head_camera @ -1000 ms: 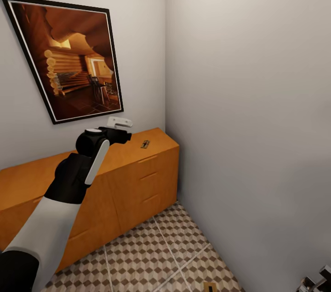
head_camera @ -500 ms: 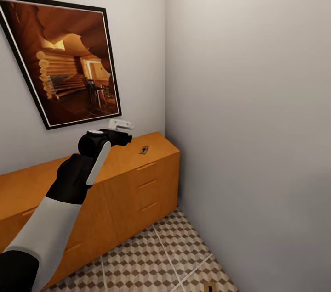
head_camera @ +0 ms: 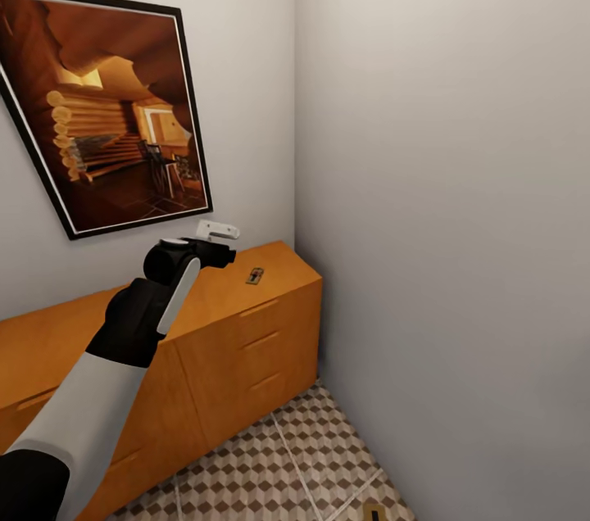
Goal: Take the four mousetraps from the cabinet in the bathroom and place them on the bathroom floor. Make sure all four end up on the same floor surface, and ensure that at least two of them are either under or directly next to the same bathroom sink.
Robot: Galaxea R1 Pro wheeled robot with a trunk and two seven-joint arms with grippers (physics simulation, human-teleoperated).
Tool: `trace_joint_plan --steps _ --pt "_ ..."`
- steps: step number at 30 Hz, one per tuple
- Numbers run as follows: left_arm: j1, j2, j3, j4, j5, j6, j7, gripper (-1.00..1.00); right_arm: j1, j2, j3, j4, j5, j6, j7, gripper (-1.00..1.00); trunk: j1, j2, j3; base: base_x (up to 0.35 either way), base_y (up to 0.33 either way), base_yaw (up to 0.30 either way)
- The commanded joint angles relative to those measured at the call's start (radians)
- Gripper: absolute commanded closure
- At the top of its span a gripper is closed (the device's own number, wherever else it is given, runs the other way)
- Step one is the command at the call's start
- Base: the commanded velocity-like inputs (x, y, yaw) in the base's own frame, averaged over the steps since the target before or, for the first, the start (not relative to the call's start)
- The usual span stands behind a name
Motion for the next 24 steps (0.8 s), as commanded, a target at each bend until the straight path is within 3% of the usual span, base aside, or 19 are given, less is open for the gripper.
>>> trace_joint_plan --steps 1,13,24 --pt "-0.001 0.001 -0.003 0.001 0.010 0.003 0.010 -1.00 -0.001 0.000 0.001 0.001 0.006 -0.002 -0.005 1.00 0.001 -0.002 -0.003 0.051 0.000 0.000" --pt "0.001 0.001 -0.003 0.020 0.010 0.003 0.010 -1.00 -0.001 0.000 0.001 0.002 0.006 -0.003 -0.005 1.00 0.001 -0.002 -0.003 0.007 0.000 -0.013" --pt "0.013 0.001 -0.003 0.035 0.010 0.003 0.008 -1.00 -0.001 0.000 0.001 0.001 0.006 -0.001 -0.005 1.00 0.001 -0.002 0.002 0.000 0.000 -0.179"
